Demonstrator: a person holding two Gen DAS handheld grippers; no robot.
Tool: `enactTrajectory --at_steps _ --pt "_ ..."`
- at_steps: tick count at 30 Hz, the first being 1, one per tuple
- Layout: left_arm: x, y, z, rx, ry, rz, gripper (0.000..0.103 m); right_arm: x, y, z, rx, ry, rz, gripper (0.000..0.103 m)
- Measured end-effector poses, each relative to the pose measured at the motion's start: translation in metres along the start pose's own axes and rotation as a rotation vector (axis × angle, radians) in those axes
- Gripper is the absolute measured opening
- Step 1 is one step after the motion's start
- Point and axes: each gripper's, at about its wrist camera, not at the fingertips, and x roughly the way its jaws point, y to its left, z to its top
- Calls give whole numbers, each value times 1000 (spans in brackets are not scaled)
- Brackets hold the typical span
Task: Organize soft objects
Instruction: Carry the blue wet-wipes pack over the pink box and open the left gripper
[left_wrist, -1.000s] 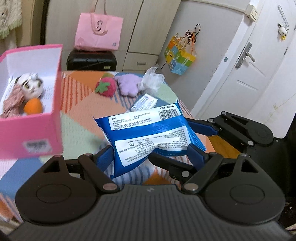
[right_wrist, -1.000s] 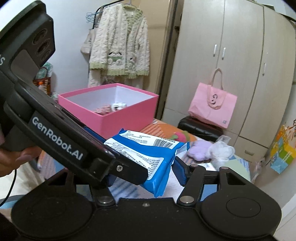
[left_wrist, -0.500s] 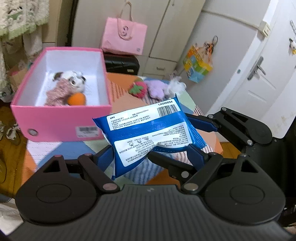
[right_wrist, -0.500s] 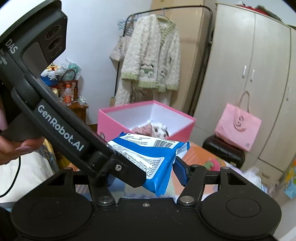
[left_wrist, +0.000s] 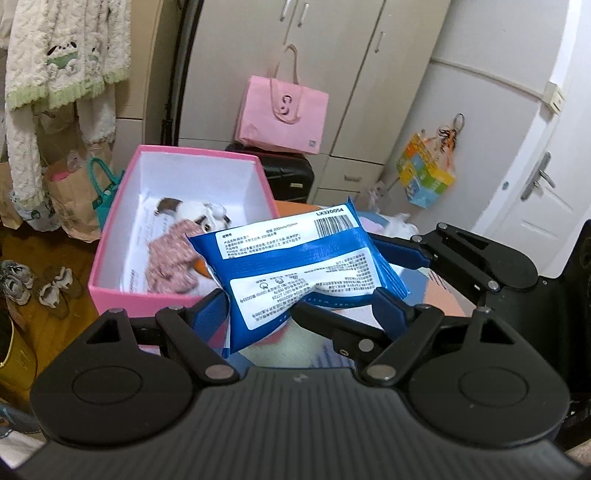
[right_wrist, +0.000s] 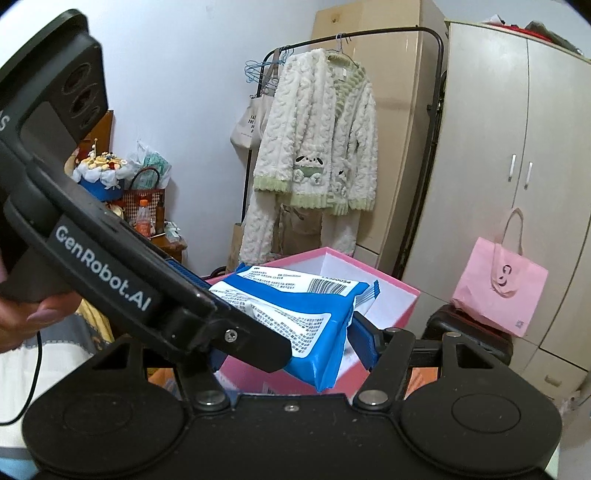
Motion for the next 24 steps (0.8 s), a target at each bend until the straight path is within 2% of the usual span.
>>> enactTrajectory --at_steps 14,24 --pt "60 69 32 -116 55 32 83 97 -27 14 89 119 86 70" --pt "90 88 38 -119 125 49 83 139 -42 6 152 219 120 70"
